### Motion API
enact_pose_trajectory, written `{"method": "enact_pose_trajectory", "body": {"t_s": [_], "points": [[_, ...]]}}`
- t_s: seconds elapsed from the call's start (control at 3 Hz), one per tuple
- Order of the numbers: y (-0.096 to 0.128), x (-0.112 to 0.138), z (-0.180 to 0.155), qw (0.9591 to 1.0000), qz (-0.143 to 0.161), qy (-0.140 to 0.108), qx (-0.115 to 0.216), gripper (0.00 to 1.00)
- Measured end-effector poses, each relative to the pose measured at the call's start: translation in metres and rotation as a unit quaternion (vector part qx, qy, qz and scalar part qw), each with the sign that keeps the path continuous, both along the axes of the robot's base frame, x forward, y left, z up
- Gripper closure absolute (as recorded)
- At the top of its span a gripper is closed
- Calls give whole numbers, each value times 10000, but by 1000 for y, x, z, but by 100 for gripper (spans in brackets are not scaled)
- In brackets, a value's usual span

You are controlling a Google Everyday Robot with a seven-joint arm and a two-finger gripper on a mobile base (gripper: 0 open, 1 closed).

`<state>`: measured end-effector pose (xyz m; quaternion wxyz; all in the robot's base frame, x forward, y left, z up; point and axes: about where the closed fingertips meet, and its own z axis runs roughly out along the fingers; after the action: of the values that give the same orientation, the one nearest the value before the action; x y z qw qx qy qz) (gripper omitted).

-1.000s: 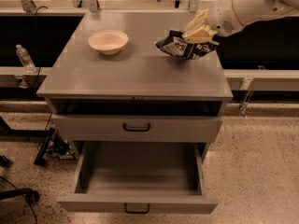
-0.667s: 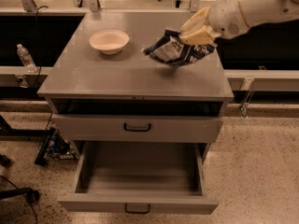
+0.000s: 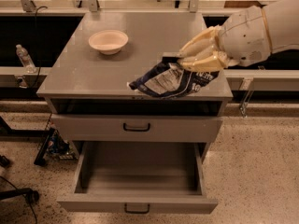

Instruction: Place blue chip bag into middle drawer

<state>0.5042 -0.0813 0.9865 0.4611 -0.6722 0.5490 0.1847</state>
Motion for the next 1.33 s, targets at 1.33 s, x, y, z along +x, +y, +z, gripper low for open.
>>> {"method": "enact_pose_trajectory", "body": {"t_s": [1.33], "points": [[37,-28,-102,9954,448,385,-760,100]]}}
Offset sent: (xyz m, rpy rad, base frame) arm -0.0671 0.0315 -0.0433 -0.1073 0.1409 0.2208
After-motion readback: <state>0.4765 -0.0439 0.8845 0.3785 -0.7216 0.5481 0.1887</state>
